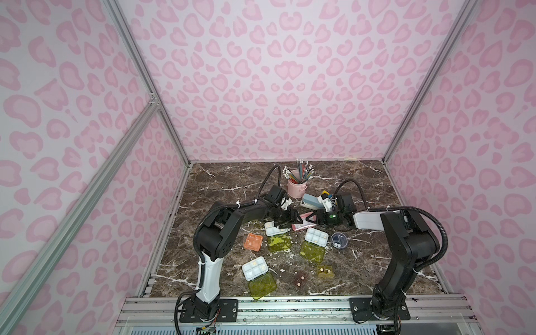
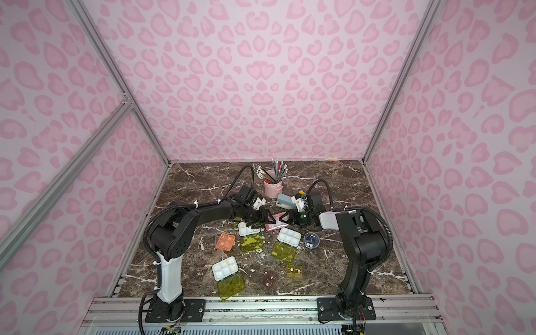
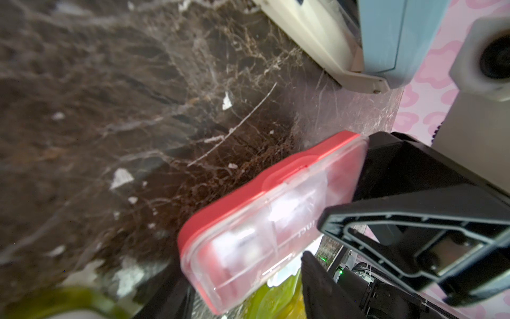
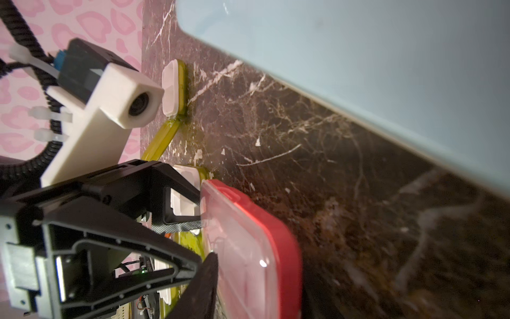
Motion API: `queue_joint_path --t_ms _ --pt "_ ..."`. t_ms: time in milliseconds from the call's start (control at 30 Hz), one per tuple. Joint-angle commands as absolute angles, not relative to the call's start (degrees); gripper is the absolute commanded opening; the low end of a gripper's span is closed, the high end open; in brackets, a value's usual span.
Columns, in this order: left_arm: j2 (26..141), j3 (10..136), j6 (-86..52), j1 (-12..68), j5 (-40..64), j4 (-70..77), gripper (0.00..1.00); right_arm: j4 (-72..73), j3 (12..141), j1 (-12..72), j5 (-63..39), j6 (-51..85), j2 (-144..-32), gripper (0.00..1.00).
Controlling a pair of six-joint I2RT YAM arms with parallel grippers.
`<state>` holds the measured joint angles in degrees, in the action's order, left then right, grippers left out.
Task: Close pillboxes
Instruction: Pick up the pillbox at the center of the board.
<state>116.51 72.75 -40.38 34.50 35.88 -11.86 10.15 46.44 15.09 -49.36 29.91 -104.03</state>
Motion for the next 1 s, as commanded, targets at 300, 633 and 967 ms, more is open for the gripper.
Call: queue_joint_path --t_ms 300,633,967 --pt "114.2 70.9 -39.4 32.6 37.9 -9.0 0.61 13.4 45.0 15.0 -50.4 30.8 -102.6 0.32" --pt "110.9 70.2 -39.0 30.1 38.6 -9.9 0.61 18.1 41.9 13.9 -52.0 33.6 -101.4 0.30" --pt "108.8 69.5 -39.5 29.5 39.9 -9.6 0.61 26.6 37.8 11.4 -55.7 39.7 -100.0 0.28"
